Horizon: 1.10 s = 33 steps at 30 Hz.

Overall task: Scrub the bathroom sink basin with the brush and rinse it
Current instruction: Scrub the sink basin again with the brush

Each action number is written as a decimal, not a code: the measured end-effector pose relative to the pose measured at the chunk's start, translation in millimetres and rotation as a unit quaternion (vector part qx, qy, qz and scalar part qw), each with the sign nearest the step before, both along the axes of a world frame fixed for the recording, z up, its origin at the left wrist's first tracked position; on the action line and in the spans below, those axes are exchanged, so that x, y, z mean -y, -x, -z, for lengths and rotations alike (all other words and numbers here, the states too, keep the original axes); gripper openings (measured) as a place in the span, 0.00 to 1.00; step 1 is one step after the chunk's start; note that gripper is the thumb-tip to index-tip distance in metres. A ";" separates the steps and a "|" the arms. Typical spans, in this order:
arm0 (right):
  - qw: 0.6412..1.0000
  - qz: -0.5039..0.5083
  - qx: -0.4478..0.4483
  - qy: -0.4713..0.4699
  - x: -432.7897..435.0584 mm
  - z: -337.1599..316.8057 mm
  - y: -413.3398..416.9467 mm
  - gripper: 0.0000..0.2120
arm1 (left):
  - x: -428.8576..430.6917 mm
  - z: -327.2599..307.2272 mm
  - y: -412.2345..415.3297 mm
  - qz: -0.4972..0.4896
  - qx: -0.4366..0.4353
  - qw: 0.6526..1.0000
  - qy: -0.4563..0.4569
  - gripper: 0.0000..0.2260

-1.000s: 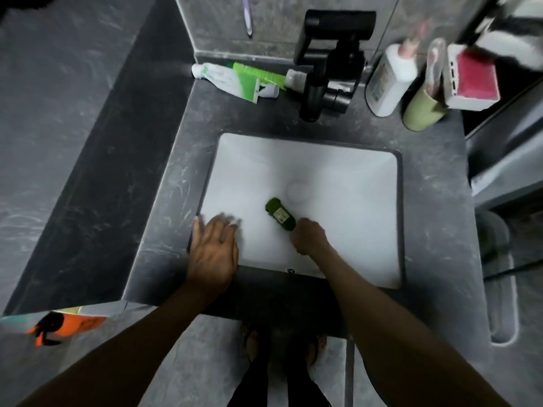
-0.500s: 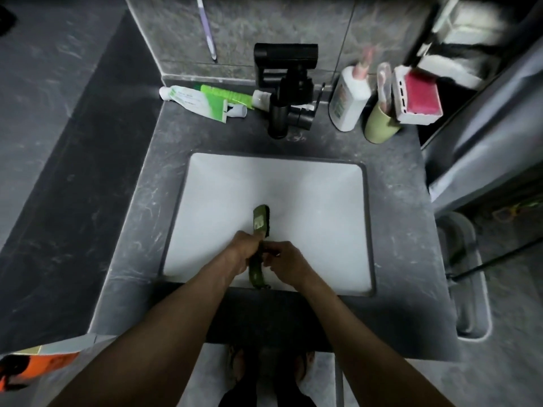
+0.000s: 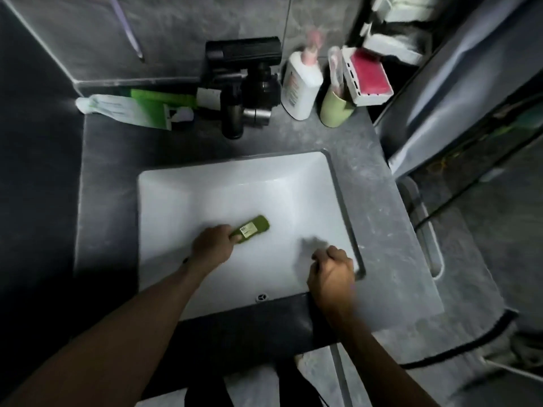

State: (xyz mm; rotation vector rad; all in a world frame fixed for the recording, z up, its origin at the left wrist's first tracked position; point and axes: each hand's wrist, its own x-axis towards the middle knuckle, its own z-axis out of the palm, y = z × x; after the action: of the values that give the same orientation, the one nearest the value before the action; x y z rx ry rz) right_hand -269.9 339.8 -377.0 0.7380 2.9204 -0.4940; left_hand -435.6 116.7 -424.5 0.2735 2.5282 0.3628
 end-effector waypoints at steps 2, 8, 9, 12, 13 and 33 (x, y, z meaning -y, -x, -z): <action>0.997 0.039 -0.025 -0.059 10.3 -8.0 -2.4 0.09 | 0.6 2.4 12.3 0.030 -0.053 0.998 0.011 0.13; 0.988 0.108 -0.076 -0.076 18.0 -12.5 0.4 0.07 | -5.1 16.3 44.1 0.087 -0.042 0.995 -0.013 0.14; 0.985 0.128 -0.095 -0.067 18.0 -13.1 0.0 0.07 | -9.4 19.5 42.8 0.100 -0.011 0.995 -0.027 0.14; 0.975 0.174 -0.125 -0.053 15.0 -9.2 -1.1 0.08 | -19.6 24.7 24.3 0.148 0.086 0.984 -0.047 0.16; 0.974 0.179 -0.128 -0.049 13.9 -6.3 -5.1 0.10 | -22.0 25.7 13.6 0.162 0.111 0.979 -0.045 0.17; 0.971 0.194 -0.120 -0.064 -31.4 -17.4 -40.6 0.27 | -79.7 -59.1 -38.1 0.334 0.177 0.924 0.060 0.17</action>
State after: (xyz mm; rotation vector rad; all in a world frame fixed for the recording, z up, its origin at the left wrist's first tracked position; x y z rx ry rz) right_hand -229.3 371.2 -359.6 1.3743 3.0527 -0.4535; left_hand -397.5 196.4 -365.4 0.8992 1.9435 -0.0199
